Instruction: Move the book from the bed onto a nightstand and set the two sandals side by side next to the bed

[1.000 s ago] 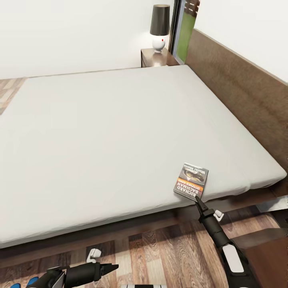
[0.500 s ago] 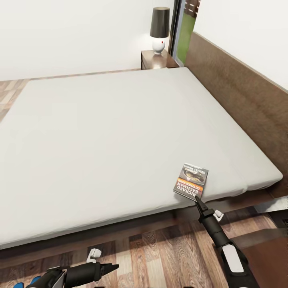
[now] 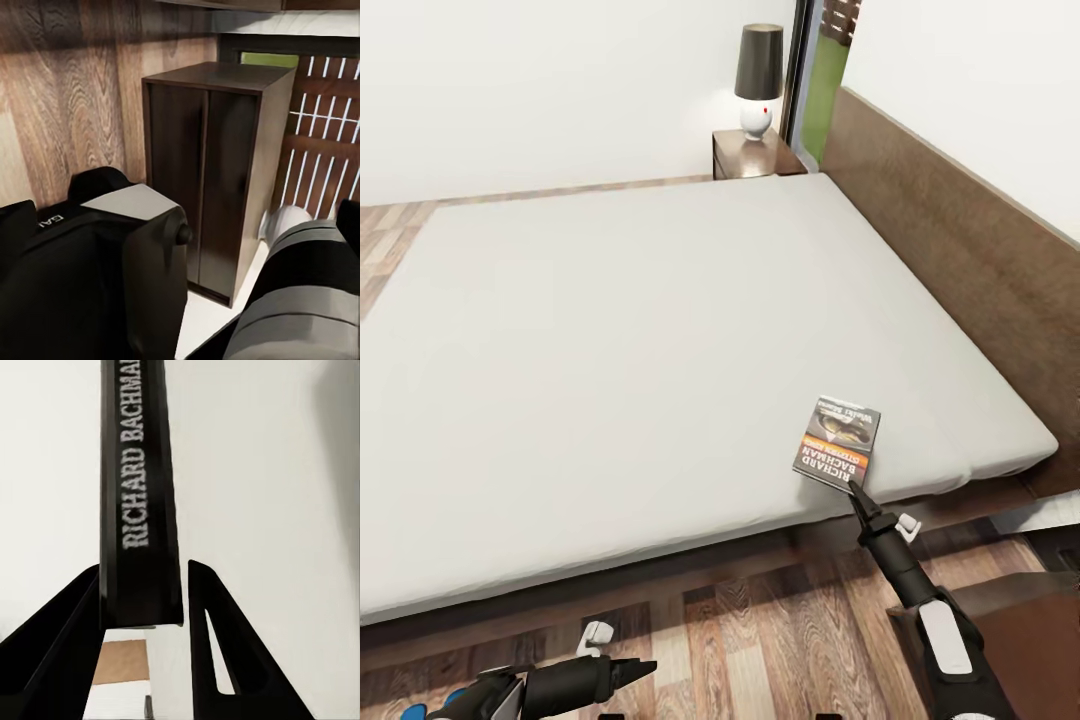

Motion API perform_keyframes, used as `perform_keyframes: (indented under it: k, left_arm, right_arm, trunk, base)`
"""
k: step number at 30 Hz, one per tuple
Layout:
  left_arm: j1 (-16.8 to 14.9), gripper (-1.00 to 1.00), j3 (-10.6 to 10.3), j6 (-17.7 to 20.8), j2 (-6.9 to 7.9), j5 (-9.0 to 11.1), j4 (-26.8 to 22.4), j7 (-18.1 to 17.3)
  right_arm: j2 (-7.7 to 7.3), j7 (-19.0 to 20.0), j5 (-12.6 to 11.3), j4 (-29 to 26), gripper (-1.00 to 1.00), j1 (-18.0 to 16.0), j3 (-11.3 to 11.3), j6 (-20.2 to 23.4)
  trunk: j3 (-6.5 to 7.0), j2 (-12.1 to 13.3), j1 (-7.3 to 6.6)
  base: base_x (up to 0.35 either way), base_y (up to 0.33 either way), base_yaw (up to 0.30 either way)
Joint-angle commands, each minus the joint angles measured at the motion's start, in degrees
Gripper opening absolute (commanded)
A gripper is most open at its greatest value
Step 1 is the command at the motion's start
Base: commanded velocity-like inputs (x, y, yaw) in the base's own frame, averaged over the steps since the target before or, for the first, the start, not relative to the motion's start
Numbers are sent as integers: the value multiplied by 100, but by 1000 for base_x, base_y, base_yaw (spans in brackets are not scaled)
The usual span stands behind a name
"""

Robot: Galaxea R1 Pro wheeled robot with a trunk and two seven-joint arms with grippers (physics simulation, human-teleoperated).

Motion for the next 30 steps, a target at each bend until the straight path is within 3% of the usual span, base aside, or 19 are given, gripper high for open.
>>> perform_keyframes:
  k: [1,5,7,9,10,13,14,18,21,24,30]
  left_arm:
    - [-2,100,50,56,-2,-54,-6,-29]
    - [-1,100,50,56,-2,-54,1,-25]
    - [0,100,50,56,-2,-54,2,-27]
    - [-1,100,50,56,-2,-54,2,-27]
    - [-1,100,50,56,-2,-54,2,-25]
    - [-1,100,50,53,-2,-54,3,-21]
    - [-2,100,46,52,-2,-54,3,-19]
    - [-2,100,48,49,-3,-54,3,-19]
    - [0,100,49,48,-3,-54,3,-27]
    - [5,100,47,49,-3,-54,3,-29]
    - [7,100,48,56,-2,-54,3,-37]
  right_arm:
    - [6,7,7,-142,-100,-3,75,53]
    - [3,7,38,-649,-100,1,683,213]
    - [-1,7,46,-794,-100,1,1116,399]
    - [-4,7,49,-863,-100,3,1739,689]
    - [-5,7,49,-870,-100,2,1876,750]
    - [-8,7,48,-893,-100,-2,2749,1116]
    - [-9,7,48,-899,-100,1,2941,1192]
    - [-9,7,52,-907,-100,2,3210,1355]
    - [-9,25,53,-913,-100,-2,3631,1476]
    - [-9,156,49,-915,-100,2,3891,1474]
    - [-9,325,43,-896,-100,5,3945,1447]
  trunk:
    - [15,40,-23]
    - [87,200,-110]
    - [123,281,-154]
    - [159,361,-198]
    - [177,401,-220]
    - [231,521,-286]
    - [249,561,-308]
    - [321,722,-396]
    - [374,842,-462]
    - [428,962,-528]
    - [536,1203,-660]
  base:
    - [0,0,0]
    - [0,0,0]
    - [0,0,0]
    - [0,0,0]
    - [0,0,0]
    - [0,0,0]
    - [0,0,0]
    - [0,0,0]
    - [0,0,0]
    - [0,0,0]
    - [0,0,0]
